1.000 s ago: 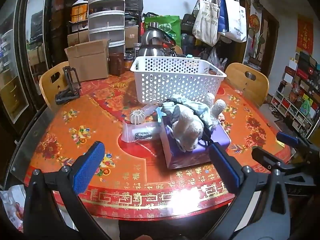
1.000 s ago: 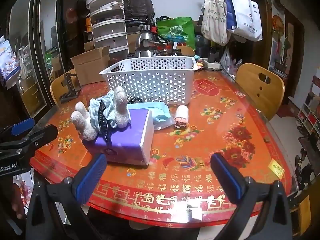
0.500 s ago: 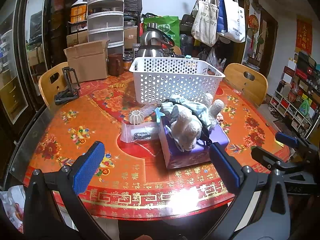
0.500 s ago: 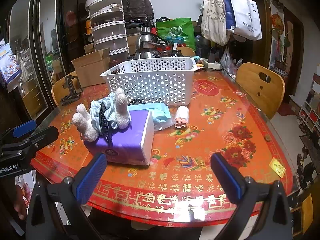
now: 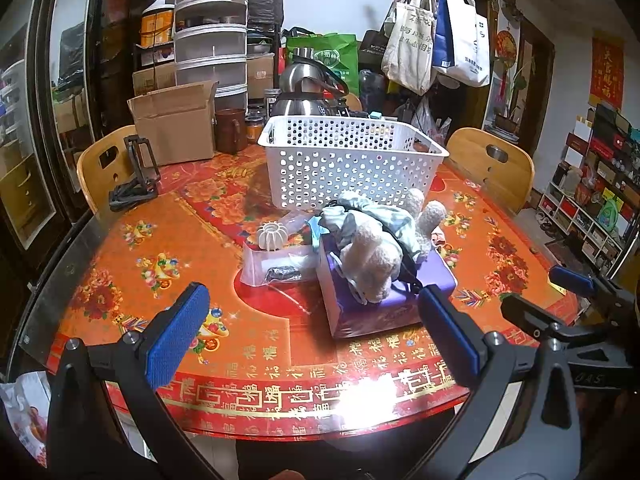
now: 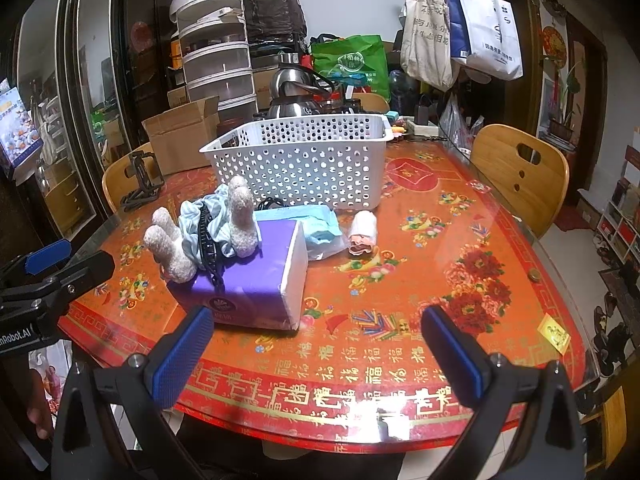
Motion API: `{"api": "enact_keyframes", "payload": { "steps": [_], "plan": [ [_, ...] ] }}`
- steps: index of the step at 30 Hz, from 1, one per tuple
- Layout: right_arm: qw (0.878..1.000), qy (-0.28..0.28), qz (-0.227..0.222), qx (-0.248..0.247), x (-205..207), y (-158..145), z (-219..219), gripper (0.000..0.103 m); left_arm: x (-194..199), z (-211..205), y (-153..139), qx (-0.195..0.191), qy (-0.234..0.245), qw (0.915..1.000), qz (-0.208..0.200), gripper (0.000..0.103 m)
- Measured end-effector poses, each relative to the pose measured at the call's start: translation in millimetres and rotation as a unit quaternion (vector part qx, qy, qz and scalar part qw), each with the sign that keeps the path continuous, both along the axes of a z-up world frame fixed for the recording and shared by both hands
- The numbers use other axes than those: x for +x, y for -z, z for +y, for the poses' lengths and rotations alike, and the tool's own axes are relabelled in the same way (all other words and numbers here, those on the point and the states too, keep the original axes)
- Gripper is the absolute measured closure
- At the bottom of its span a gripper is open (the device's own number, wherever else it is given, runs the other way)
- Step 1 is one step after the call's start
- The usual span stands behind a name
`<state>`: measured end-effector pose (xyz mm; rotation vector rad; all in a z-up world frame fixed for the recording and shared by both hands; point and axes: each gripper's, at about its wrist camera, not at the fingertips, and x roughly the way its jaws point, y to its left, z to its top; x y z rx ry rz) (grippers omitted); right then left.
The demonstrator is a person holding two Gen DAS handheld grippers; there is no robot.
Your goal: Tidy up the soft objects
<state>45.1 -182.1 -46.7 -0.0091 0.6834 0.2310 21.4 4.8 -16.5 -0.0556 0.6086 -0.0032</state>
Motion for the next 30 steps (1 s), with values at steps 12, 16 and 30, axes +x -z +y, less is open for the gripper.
{"api": "enact_keyframes", "payload": {
  "steps": [12,16,30],
  "plan": [
    [1.000,0.001,0.000,0.001,0.0,0.1,-0.3,0.000,-1.0,1.0,-1.4,-0.001,0.001,1.0000,0.000,0.000],
    [1.000,0.000,0.000,0.001,-0.1,0.1,-0.3,0.000,-0.9,0.9,-1.6,-0.001,0.001,1.0000,0.001,0.000],
    [1.000,0.000,0.001,0.002,-0.4,0.6,-0.4,0.000,-1.0,1.6,-1.3,-0.002,0.001,1.0000,0.001,0.000]
  ]
}}
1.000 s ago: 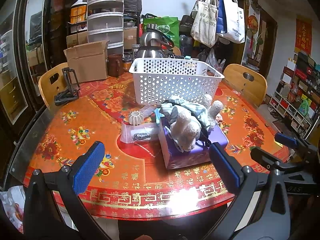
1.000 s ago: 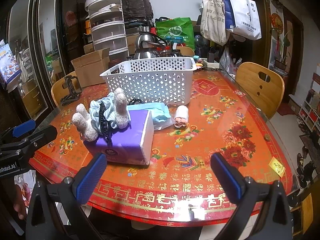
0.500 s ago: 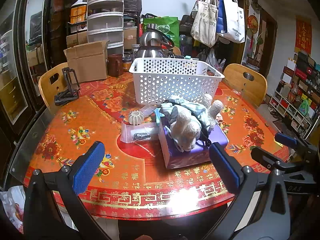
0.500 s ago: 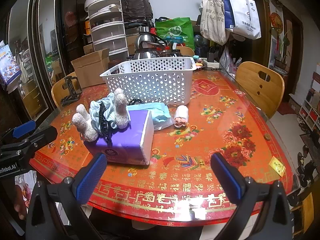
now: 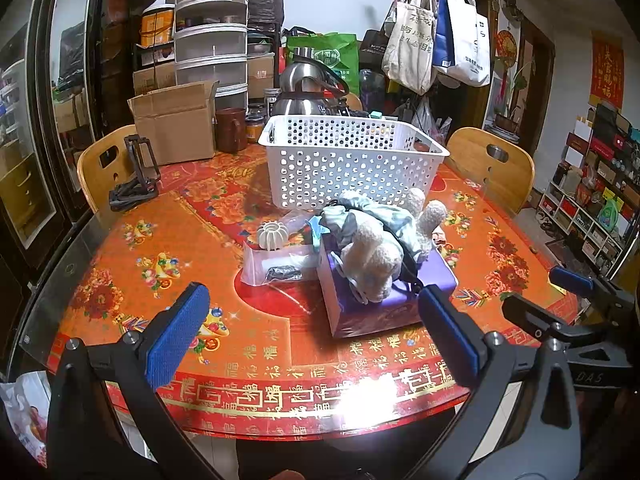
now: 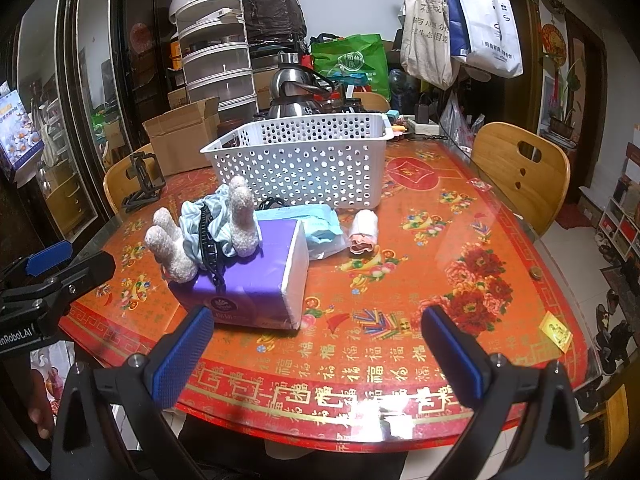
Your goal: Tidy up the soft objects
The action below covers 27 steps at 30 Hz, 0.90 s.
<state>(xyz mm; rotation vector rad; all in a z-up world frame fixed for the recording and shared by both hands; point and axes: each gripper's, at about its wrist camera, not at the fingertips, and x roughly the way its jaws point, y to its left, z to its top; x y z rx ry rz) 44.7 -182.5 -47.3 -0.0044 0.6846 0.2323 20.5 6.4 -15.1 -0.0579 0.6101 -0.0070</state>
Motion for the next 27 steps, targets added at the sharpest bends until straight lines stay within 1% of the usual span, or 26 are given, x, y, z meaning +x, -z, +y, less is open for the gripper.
{"api": "enact_keyframes", "payload": {
  "steps": [19,22,24,26,27],
  "plan": [
    [1.000,0.000,0.000,0.000,0.4,0.1,-0.5,0.000,-0.8,-0.2,-1.3,0.003,-0.002,1.0000,-0.003,0.000],
    [1.000,0.000,-0.004,0.008,-0.3,-1.1,-1.9,0.000,-4.7,3.1,-6.6,-0.004,-0.001,0.9997,-0.024,0.000],
    [1.000,-0.006,-0.016,0.020,-2.4,-5.4,-2.3,0.000,-8.3,7.7,-13.8,-0.010,0.000,0.9987,-0.050,0.000],
    [0.999,-0.008,-0.038,0.027,-4.7,-11.8,-2.0,0.000,-7.4,12.5,-18.5,-0.016,0.005,0.9977,-0.066,0.000],
    [0.998,-0.009,-0.052,0.030,-5.3,-14.6,-1.9,0.000,-5.9,14.3,-19.3,-0.020,0.009,0.9976,-0.066,0.000]
  ]
}}
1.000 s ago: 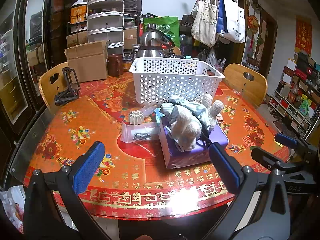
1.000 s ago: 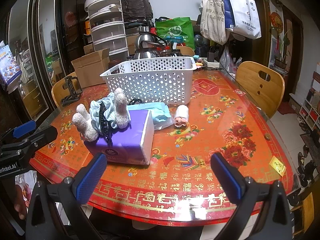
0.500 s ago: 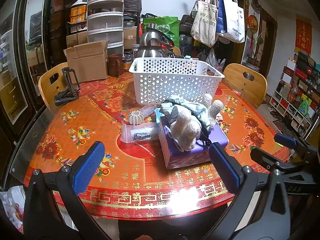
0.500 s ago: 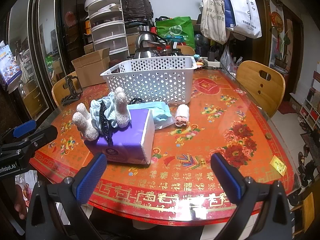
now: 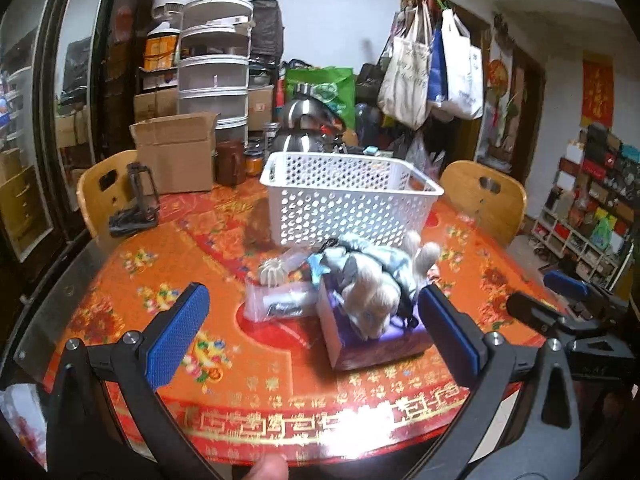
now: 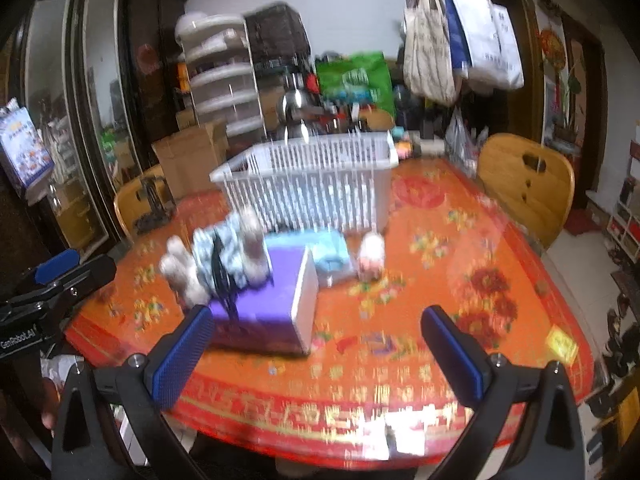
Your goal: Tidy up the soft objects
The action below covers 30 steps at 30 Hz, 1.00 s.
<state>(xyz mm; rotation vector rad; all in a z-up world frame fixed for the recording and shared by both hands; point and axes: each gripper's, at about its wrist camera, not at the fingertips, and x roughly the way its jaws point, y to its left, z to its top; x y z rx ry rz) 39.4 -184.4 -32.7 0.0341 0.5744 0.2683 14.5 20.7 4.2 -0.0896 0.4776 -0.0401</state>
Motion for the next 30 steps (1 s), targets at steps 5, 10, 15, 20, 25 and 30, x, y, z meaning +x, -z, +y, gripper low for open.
{"api": "enact_keyframes", "payload": {
  "steps": [5,10,15,20,25,30],
  "plan": [
    [0.999,-0.018,-0.032,-0.015,9.2,-2.2,10.0,0.000,19.4,-0.5,11.3,0.023,0.003,0.9989,0.040,0.000],
    [0.997,-0.066,0.007,0.040,27.8,7.6,11.1,0.000,24.1,-6.2,24.3,0.009,0.026,0.9987,0.043,0.000],
    [0.998,-0.061,-0.003,0.026,37.6,7.2,10.4,0.018,27.3,-16.0,31.7,0.019,0.038,0.9986,0.032,0.011],
    [0.997,-0.074,0.006,0.025,51.7,11.5,10.4,0.038,37.4,-27.2,43.8,0.021,0.065,0.9964,0.050,0.026],
    [0.995,-0.094,0.009,0.018,59.9,13.0,22.3,0.042,42.8,-35.5,51.5,0.020,0.080,0.9952,0.052,0.036],
    [0.994,-0.107,0.009,0.015,69.9,13.3,34.7,0.052,51.7,-34.7,56.2,0.019,0.084,0.9943,0.062,0.053]
  ]
}}
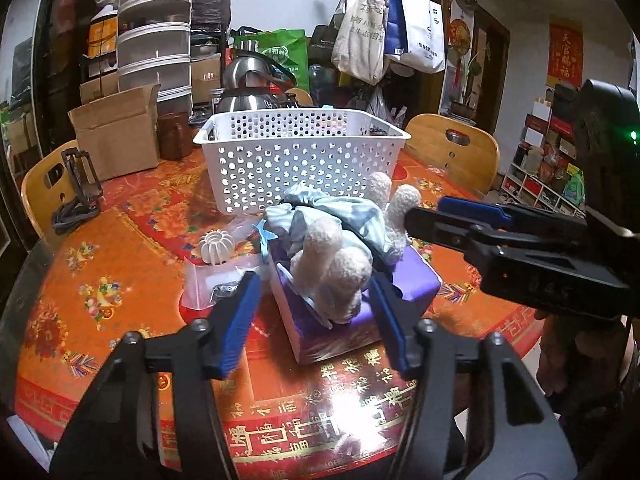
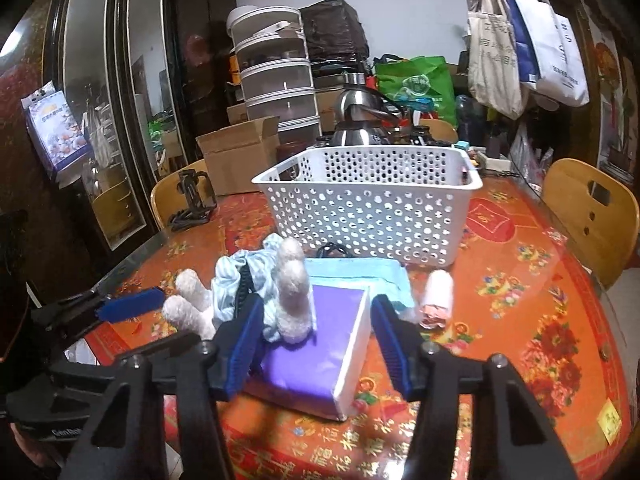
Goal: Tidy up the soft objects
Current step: 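Move the left tool to the white plush toy and close on it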
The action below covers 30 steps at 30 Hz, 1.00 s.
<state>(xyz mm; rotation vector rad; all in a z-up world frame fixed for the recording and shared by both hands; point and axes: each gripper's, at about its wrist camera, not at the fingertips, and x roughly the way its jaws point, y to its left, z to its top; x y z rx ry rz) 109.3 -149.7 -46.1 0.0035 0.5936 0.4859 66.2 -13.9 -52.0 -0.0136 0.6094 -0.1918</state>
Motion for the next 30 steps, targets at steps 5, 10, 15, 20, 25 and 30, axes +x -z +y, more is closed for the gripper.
{"api": "enact_keyframes", "payload": {
  "steps": [5,10,15,20,25,30],
  "plan": [
    [1.000,-0.007,0.003,-0.002,7.5,2.7,5.7,0.057,4.2,3.0,2.1,-0.005,0.007,1.0000,0.004,0.061],
    [1.000,-0.018,0.006,-0.001,13.3,5.3,11.4,0.069,6.3,5.8,4.1,-0.013,0.017,0.9998,0.005,0.072],
    [1.000,-0.023,0.005,0.003,13.9,5.4,13.5,0.084,6.1,10.5,3.2,-0.015,0.017,0.9997,-0.002,0.084],
    [1.000,-0.030,0.003,0.004,13.2,3.9,14.7,0.091,9.1,21.5,3.4,-0.029,0.018,0.9994,-0.002,0.086],
    [0.999,-0.035,0.001,0.018,10.5,1.2,11.2,0.092,16.8,32.3,2.8,-0.046,0.023,0.9987,0.000,0.088],
    [0.999,-0.036,-0.006,0.021,8.1,-3.3,9.8,0.093,27.8,40.7,-0.5,-0.058,0.020,0.9981,0.000,0.090]
  ]
}}
